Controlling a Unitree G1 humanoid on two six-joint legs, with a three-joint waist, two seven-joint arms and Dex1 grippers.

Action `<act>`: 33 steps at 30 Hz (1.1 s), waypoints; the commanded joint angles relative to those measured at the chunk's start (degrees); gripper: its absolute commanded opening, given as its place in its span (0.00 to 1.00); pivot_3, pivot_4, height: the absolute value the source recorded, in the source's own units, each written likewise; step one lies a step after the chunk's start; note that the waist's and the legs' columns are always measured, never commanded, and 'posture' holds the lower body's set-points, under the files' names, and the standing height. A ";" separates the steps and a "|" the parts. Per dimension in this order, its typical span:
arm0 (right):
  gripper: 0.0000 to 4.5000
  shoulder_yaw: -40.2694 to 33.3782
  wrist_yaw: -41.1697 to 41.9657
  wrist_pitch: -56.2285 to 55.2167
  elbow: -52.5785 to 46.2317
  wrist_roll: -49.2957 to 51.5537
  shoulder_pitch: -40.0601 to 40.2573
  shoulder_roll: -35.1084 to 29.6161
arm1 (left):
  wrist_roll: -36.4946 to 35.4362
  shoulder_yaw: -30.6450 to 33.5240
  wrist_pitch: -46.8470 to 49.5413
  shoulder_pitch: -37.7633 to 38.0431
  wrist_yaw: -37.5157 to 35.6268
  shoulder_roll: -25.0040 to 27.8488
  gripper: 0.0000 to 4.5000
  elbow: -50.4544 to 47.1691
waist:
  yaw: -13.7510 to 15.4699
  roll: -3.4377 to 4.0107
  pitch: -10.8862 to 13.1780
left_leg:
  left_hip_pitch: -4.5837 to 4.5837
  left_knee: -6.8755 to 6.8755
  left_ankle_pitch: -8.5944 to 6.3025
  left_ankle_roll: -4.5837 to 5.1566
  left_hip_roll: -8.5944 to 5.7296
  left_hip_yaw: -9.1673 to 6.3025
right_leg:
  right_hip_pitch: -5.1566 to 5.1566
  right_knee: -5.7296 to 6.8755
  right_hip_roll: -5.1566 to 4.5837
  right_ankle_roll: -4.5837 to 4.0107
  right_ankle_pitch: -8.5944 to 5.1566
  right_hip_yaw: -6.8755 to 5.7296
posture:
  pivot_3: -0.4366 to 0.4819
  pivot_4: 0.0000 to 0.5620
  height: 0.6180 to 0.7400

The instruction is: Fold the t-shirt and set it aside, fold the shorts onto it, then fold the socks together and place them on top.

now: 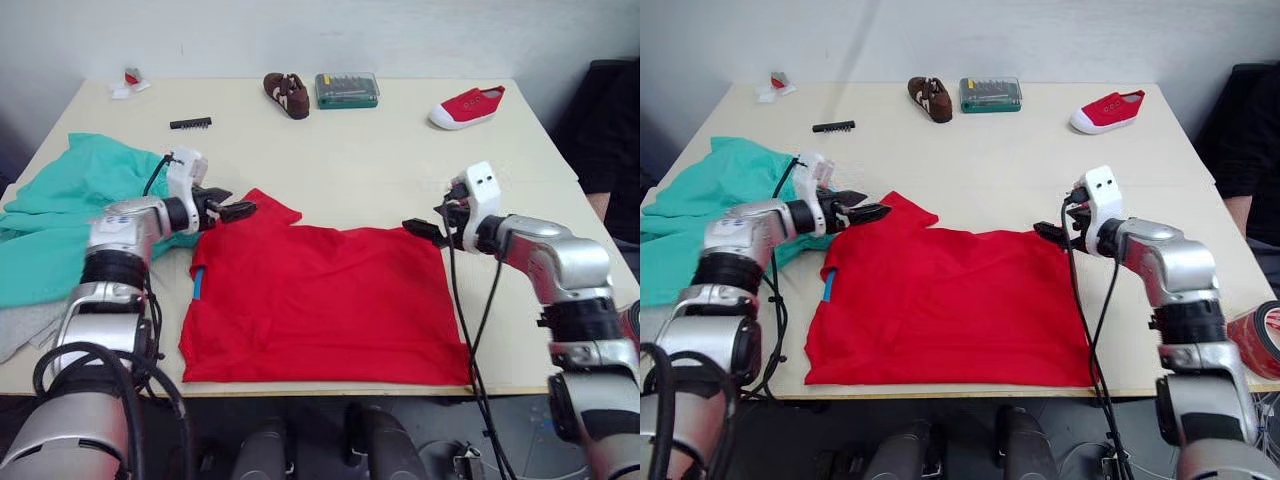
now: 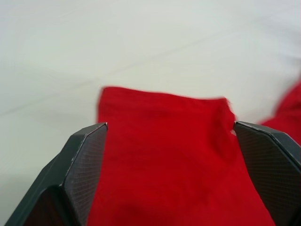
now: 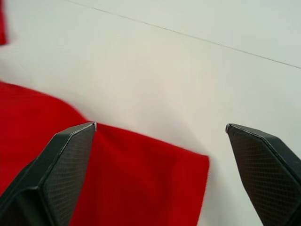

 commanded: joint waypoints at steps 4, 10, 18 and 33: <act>1.00 -1.29 -1.57 -5.61 12.74 -5.35 -4.64 2.75 | 4.05 2.30 -7.19 -5.25 9.72 -0.93 1.00 9.14 | -0.41 0.00 0.00 | 0.01 0.00 0.04 0.08 -0.08 0.04 | -0.01 0.02 -0.08 0.10 0.06 0.07 | 0.48 0.27 1.00; 1.00 -1.61 0.04 -5.54 16.88 -6.48 -5.69 4.20 | 8.37 0.53 -4.78 -5.44 10.79 -1.71 1.00 12.31 | -1.27 -0.01 -0.01 | 0.14 0.00 0.08 0.08 -0.09 0.08 | 0.05 0.14 -0.11 0.13 0.08 0.11 | 0.48 0.27 1.00; 0.96 -1.35 2.61 -3.73 14.01 -7.08 -4.61 4.56 | 13.21 -1.17 -2.77 -5.10 12.94 -3.29 1.00 14.10 | -1.43 -0.02 -0.02 | 0.20 0.00 0.08 0.07 -0.10 0.08 | 0.08 0.18 -0.15 0.13 0.08 0.11 | 0.48 0.27 1.00; 0.00 -2.30 3.95 -3.34 9.84 -8.69 -3.10 3.68 | 11.31 3.59 -1.40 -5.83 6.20 -2.82 0.04 14.51 | -1.42 -0.03 -0.02 | 0.24 0.00 0.08 0.06 -0.11 0.07 | 0.12 0.19 -0.19 0.12 0.08 0.12 | 0.48 0.27 1.00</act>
